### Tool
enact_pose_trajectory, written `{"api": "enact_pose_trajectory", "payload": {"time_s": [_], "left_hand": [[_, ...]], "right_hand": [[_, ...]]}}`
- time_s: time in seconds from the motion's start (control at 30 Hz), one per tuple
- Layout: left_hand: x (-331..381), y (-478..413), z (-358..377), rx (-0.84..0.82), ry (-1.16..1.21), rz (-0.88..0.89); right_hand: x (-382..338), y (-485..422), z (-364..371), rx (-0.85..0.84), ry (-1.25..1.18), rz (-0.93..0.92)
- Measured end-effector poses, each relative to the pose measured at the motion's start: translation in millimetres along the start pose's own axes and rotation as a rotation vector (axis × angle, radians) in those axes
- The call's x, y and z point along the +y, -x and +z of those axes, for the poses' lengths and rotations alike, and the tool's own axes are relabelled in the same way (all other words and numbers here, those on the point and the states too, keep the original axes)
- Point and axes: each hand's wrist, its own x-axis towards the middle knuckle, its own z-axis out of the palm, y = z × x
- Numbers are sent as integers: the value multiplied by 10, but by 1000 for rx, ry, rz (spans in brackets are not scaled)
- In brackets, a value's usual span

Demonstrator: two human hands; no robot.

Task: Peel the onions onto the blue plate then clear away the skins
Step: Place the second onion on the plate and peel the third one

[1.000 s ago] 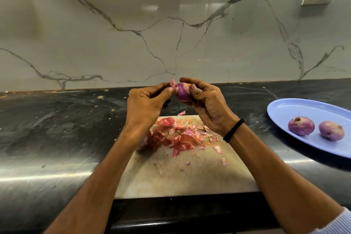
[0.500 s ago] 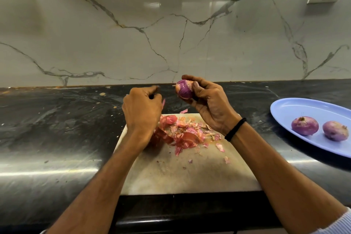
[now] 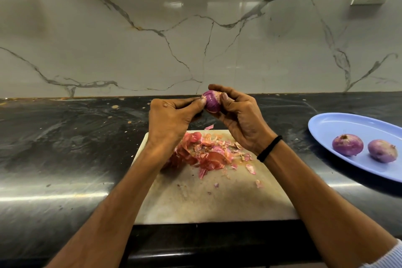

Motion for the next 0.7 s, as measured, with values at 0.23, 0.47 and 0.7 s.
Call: {"api": "enact_pose_trajectory", "payload": {"time_s": [0.23,0.47,0.7], "left_hand": [[6,0,1,1,98,-70],[-13,-26,-9,-13,93,-100],[-30,-7,5,66,-67,9]], "right_hand": [[31,13,9,-14,63,-21],[23,28,5,-28,121,-26],[37,19,21,-33,115,-20]]}}
